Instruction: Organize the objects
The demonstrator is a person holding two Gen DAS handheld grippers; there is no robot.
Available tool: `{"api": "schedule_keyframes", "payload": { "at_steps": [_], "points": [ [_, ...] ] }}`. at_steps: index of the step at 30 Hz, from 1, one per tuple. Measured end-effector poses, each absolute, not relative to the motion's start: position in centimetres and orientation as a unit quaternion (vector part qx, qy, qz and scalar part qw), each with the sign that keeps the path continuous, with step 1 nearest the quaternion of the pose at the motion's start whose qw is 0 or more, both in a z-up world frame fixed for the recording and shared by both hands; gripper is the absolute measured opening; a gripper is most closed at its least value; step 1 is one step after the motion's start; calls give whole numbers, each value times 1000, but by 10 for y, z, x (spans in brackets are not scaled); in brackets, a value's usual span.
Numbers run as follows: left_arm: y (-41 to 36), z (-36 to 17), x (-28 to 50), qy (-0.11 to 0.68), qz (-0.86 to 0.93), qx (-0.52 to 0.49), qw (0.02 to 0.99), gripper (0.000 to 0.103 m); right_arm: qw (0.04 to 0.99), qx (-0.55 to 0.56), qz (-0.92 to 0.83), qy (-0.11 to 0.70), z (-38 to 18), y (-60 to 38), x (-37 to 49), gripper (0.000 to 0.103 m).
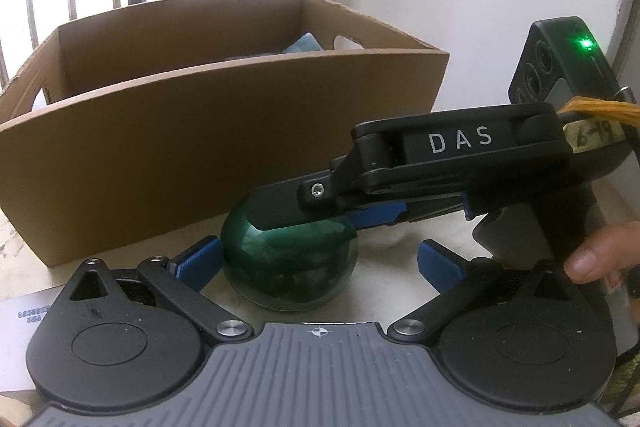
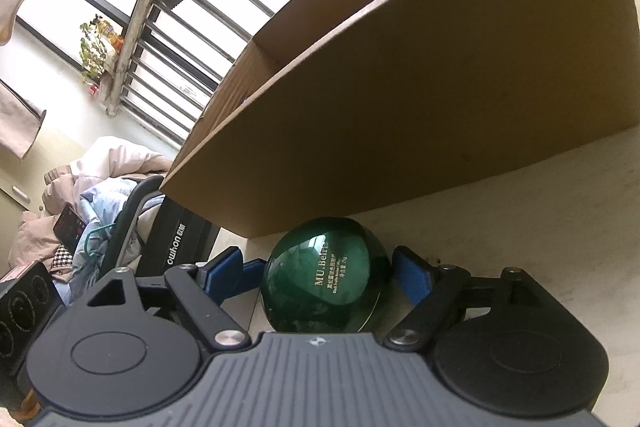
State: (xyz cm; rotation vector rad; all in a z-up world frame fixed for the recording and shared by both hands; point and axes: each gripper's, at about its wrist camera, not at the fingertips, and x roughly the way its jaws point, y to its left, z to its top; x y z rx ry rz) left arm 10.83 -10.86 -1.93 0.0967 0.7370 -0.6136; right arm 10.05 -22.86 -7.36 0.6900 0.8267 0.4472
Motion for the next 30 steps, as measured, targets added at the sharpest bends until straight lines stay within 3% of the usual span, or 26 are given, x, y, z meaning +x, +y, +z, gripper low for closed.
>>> {"api": "schedule_keyframes", "payload": {
  "at_steps": [30],
  "points": [
    [-124, -23, 104, 370, -360, 34, 856, 103, 840, 346, 173, 381, -76, -250, 82, 93]
  ]
}}
